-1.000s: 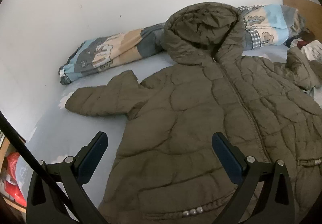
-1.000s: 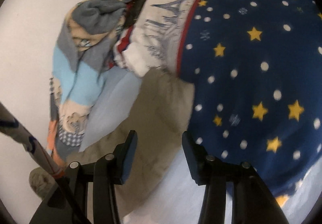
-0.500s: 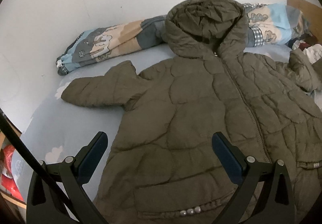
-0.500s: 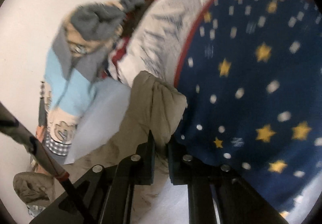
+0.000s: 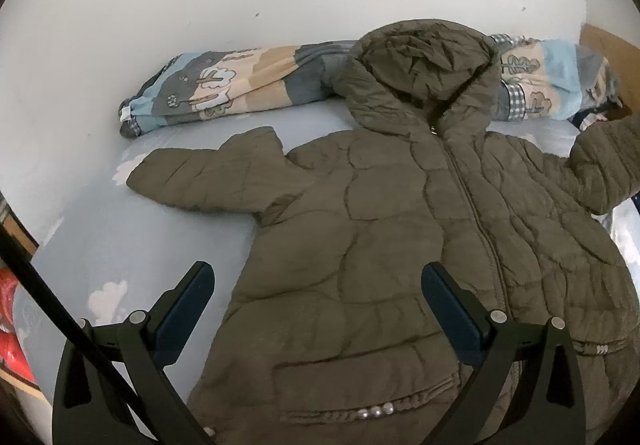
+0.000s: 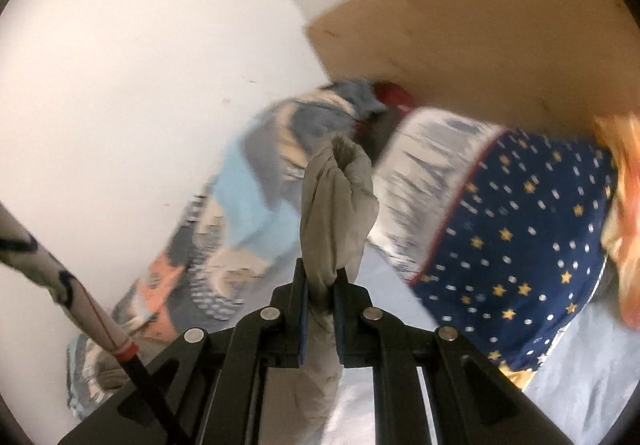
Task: Fold large clothes
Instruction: 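Grasp the jacket sleeve cuff with the right gripper and lift it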
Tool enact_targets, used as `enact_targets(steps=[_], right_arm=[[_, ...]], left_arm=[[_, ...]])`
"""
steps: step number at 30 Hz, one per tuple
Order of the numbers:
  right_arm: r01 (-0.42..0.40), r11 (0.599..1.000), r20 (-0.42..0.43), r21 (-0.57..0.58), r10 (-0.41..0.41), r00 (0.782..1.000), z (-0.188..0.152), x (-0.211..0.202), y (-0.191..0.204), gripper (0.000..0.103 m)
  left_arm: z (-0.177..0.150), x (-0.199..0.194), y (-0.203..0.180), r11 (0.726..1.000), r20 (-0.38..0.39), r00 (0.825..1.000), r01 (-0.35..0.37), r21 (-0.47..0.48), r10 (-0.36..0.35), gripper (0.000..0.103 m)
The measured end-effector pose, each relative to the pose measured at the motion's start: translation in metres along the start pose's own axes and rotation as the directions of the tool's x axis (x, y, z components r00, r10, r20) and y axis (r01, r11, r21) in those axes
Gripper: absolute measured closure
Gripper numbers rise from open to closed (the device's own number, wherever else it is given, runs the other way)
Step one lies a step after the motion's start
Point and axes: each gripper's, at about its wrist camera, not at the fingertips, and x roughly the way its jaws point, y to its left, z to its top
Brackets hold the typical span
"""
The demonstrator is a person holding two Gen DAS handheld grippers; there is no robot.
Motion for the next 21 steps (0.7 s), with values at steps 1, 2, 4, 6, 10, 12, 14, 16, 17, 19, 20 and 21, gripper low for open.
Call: enact_targets(steps=[1, 2, 4, 6, 10, 12, 14, 16, 17, 19, 20, 21], right_arm=[[-0.015, 1.000, 0.001, -0.012, 0.015, 1.000, 0.001, -0.006, 0.010, 0.092], [-0.037, 0.999, 0.006, -0.034, 0.037, 0.999, 0.002, -0.016, 0.029, 0.092], [-0.061, 0.995, -0.016, -0.073, 0.060, 0.998, -0.003, -0.031, 0.052, 0.092], [-0.084, 0.990, -0.024, -0.112, 0.082, 0.996, -0.009, -0.041, 0.082, 0.092], [-0.136, 0.980, -0.047, -0.146, 0.130, 0.990, -0.027, -0.060, 0.124, 0.092], [-0.167, 0.973, -0.061, -0.161, 0.159, 0.985, -0.039, -0.066, 0.148, 0.092], [-0.202, 0.963, -0.078, -0.179, 0.191, 0.979, -0.051, -0.071, 0.170, 0.092], [-0.226, 0.953, -0.099, -0.203, 0.210, 0.973, -0.064, -0.074, 0.192, 0.092], [-0.235, 0.947, -0.109, -0.217, 0.216, 0.970, -0.070, -0.076, 0.202, 0.092], [-0.257, 0.935, -0.135, -0.244, 0.230, 0.964, -0.088, -0.074, 0.224, 0.092], [-0.268, 0.930, -0.150, -0.252, 0.236, 0.960, -0.095, -0.073, 0.232, 0.092], [-0.279, 0.924, -0.165, -0.260, 0.242, 0.956, -0.105, -0.071, 0.242, 0.092]], left_arm=[[0.001, -0.001, 0.003, 1.000, -0.002, 1.000, 0.005, -0.007, -0.005, 0.000], [0.001, -0.001, 0.006, 1.000, -0.001, 1.000, 0.006, -0.012, -0.006, 0.000], [0.002, -0.002, 0.011, 1.000, 0.000, 1.000, 0.000, -0.019, 0.000, 0.000], [0.002, -0.003, 0.017, 0.999, -0.004, 1.000, 0.007, -0.036, -0.007, 0.000], [0.003, -0.006, 0.025, 0.999, -0.006, 1.000, 0.011, -0.054, -0.012, 0.000], [0.003, -0.008, 0.030, 0.998, -0.007, 1.000, 0.016, -0.066, -0.017, 0.000], [0.003, -0.011, 0.035, 0.997, -0.005, 1.000, 0.024, -0.074, -0.025, 0.000], [0.004, -0.012, 0.038, 0.997, -0.004, 1.000, 0.022, -0.074, -0.023, 0.000], [0.004, -0.012, 0.042, 0.997, -0.003, 1.000, 0.024, -0.078, -0.024, 0.000], [0.004, -0.013, 0.047, 0.996, -0.004, 1.000, 0.030, -0.089, -0.031, 0.000], [0.004, -0.013, 0.050, 0.995, -0.006, 1.000, 0.029, -0.094, -0.029, 0.000], [0.004, -0.013, 0.052, 0.995, -0.007, 1.000, 0.028, -0.099, -0.029, 0.000]])
